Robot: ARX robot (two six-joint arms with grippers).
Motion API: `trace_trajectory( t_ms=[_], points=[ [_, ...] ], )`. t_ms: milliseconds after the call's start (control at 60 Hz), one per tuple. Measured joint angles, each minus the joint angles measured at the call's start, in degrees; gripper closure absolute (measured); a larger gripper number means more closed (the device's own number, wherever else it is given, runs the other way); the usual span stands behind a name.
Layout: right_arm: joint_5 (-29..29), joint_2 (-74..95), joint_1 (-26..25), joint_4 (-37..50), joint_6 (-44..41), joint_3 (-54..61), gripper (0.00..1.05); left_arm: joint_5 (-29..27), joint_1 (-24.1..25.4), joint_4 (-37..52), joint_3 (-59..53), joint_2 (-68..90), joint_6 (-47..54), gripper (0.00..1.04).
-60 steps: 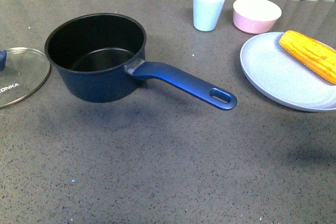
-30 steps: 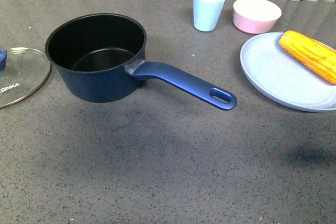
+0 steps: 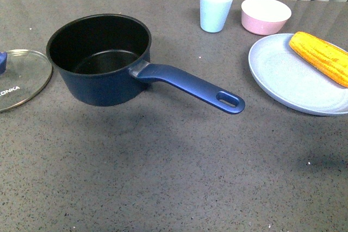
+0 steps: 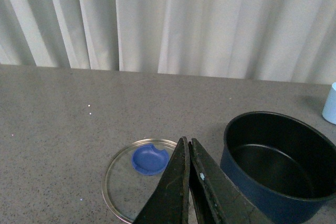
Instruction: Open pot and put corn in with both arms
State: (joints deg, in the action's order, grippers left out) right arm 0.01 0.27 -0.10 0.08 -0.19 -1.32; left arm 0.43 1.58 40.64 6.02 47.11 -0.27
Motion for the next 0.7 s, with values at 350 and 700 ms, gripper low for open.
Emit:
trace_trajectory(
  t_ms=[350, 700],
  points=[
    [0.0, 0.0, 0.0, 0.0, 0.0, 0.0, 0.09, -0.4, -1.5, -3.9, -5.0, -9.4, 0.0, 1.03],
    [0.0, 0.0, 0.0, 0.0, 0.0, 0.0, 0.09, -0.5, -1.5, -15.6, -5.2, -21.7, 0.0, 1.03]
  ],
)
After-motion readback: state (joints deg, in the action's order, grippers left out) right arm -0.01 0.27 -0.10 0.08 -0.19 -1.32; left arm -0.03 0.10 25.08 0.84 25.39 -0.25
